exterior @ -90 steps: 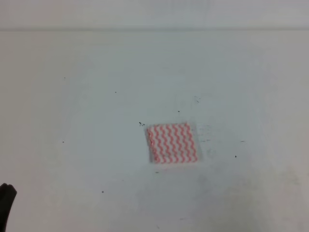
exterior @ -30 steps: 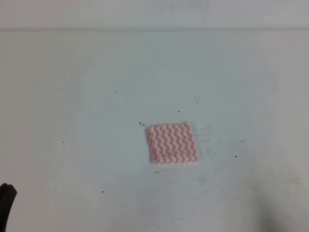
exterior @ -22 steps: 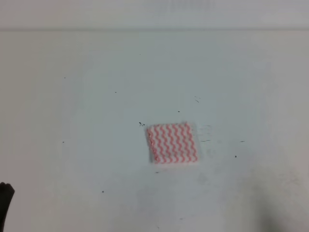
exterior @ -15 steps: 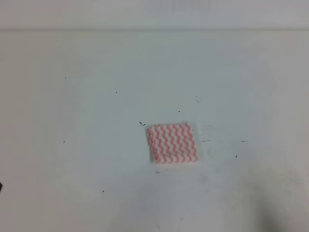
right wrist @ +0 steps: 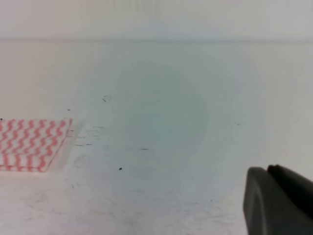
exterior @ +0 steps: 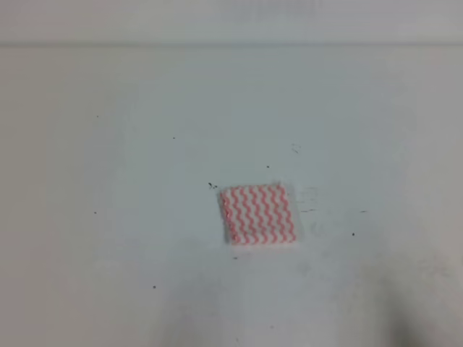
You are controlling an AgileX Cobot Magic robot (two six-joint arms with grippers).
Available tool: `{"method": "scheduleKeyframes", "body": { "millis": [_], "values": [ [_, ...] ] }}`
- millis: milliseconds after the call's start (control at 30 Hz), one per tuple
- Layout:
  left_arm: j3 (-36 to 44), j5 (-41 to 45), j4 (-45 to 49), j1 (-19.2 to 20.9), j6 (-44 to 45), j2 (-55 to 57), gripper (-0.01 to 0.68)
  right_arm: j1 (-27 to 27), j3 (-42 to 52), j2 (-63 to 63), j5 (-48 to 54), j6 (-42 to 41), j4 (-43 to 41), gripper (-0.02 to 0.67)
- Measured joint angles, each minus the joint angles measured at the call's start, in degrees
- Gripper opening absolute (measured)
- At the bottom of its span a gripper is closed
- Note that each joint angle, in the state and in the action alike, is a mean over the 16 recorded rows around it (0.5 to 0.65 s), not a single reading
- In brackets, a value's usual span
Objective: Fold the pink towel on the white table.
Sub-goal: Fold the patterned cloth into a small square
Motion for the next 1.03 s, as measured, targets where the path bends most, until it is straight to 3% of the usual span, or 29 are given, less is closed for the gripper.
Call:
{"method": "scheduleKeyframes", "body": {
  "millis": [267, 1033],
  "values": [
    [0.00, 7.24, 3.51, 3.68, -3.14, -2.50, -0.004, -0.02, -0.27, 0.15, 0.07, 0.00, 0.05, -0.018],
    [0.47, 9.29, 4.20, 3.99, -3.03, -2.69, -0.003, -0.01, -0.24, 0.12, 0.04, 0.00, 0.04, -0.018]
  ]
}}
